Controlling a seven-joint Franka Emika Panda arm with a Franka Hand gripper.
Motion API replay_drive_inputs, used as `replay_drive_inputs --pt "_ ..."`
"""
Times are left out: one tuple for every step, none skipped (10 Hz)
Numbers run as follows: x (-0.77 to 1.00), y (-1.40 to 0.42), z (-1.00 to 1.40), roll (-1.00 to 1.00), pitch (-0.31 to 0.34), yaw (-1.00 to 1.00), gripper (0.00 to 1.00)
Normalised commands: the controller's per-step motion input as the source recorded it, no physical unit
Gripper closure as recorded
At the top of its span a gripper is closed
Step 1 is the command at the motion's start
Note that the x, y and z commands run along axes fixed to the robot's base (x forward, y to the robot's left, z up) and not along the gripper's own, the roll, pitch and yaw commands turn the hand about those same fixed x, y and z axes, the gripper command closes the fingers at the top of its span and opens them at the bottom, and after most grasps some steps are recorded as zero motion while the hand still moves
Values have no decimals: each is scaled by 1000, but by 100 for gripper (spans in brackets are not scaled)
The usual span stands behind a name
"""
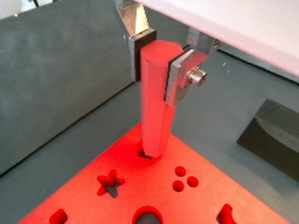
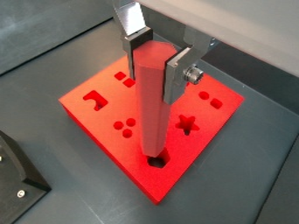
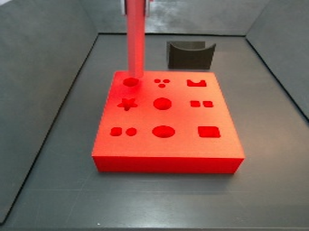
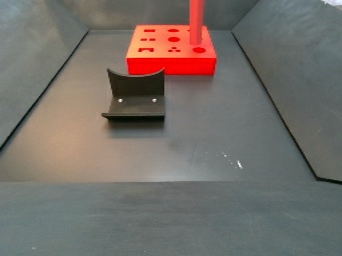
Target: Insert the hexagon object.
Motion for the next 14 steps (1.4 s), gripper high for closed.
replay_drive_inputs --pt "-80 51 -209 -44 -161 0 100" --pt "-94 14 -214 -26 -173 0 100" --pt "-146 0 -171 0 -166 0 100" --pt "-146 0 -106 0 -130 0 100" --pt "-134 0 -137 0 -157 0 100" --pt "-189 0 -157 0 -203 0 100" --pt "-223 0 -126 0 -203 0 100" --pt "-206 0 -143 -16 -234 0 100" --pt "-174 0 -146 0 -224 0 100" --pt "-60 0 -171 -13 -211 9 100" --pt "-31 0 -134 0 -171 14 100" --pt "0 0 0 0 33 0 100" --pt "157 -86 -249 151 37 0 100" --pt "166 -54 -460 156 34 0 100"
